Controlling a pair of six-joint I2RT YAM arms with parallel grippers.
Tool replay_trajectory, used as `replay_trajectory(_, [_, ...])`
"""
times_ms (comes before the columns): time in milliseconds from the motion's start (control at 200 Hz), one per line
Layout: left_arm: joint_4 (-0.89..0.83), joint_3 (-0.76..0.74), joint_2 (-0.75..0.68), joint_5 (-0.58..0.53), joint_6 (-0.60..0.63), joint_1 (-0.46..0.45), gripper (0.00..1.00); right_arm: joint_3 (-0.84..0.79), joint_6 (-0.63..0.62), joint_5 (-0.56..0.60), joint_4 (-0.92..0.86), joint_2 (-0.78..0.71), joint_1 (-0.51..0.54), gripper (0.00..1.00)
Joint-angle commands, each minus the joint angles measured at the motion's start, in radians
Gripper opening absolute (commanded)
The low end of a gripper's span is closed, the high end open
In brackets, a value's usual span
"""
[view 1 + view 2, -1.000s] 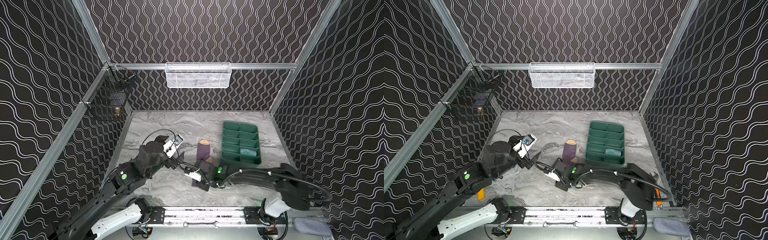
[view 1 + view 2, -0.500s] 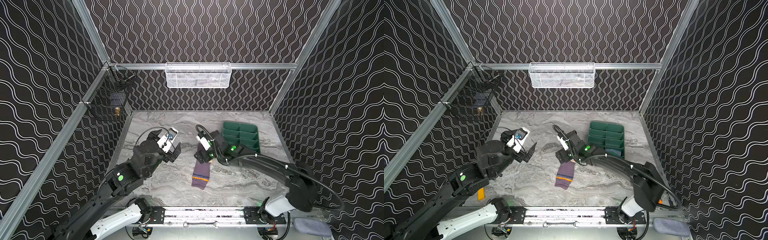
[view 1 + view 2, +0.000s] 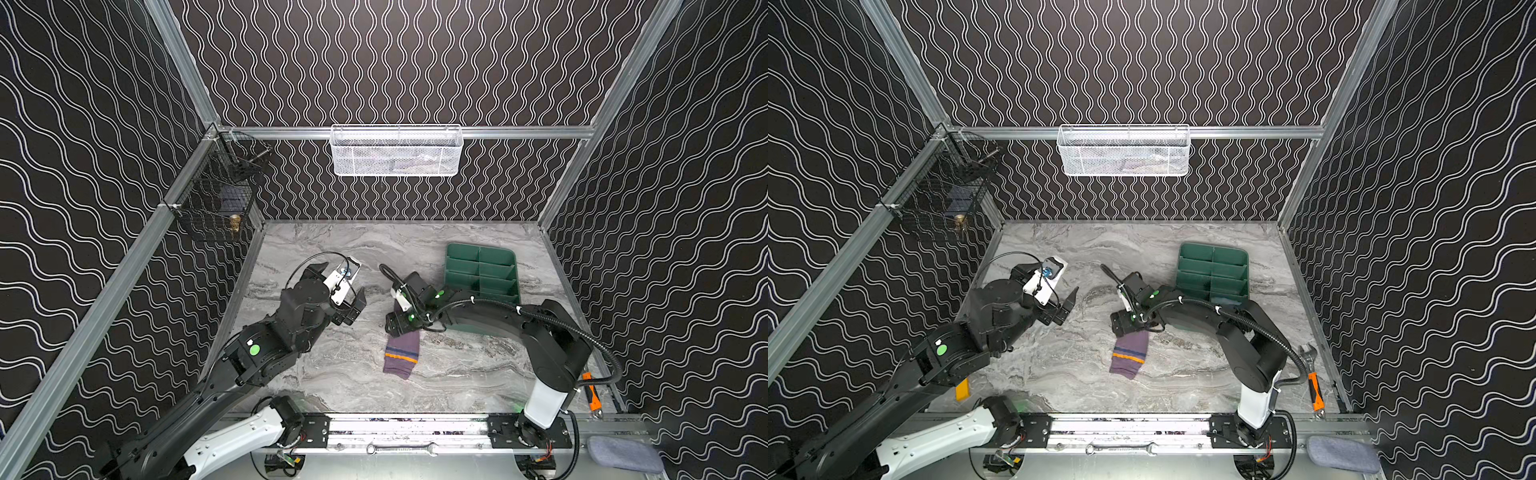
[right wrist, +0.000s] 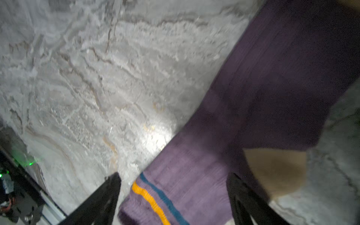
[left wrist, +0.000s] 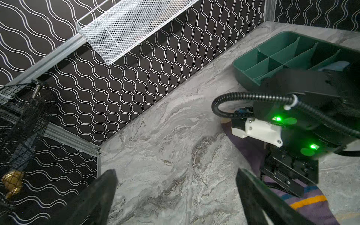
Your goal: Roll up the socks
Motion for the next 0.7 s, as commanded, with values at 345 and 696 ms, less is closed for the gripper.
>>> replay_trajectory(345, [0.048, -0.004, 0.063, 0.003, -0.019, 0.001, 0.99, 0.08, -0.281, 0.022, -0.02, 0.242, 0.019, 0.87])
replay_trajectory(696, [0.013, 0.022, 0.058, -0.015, -0.004, 0.0, 0.99, 0.174, -0.473, 0.043, -0.159, 0.366, 0.019, 0.84])
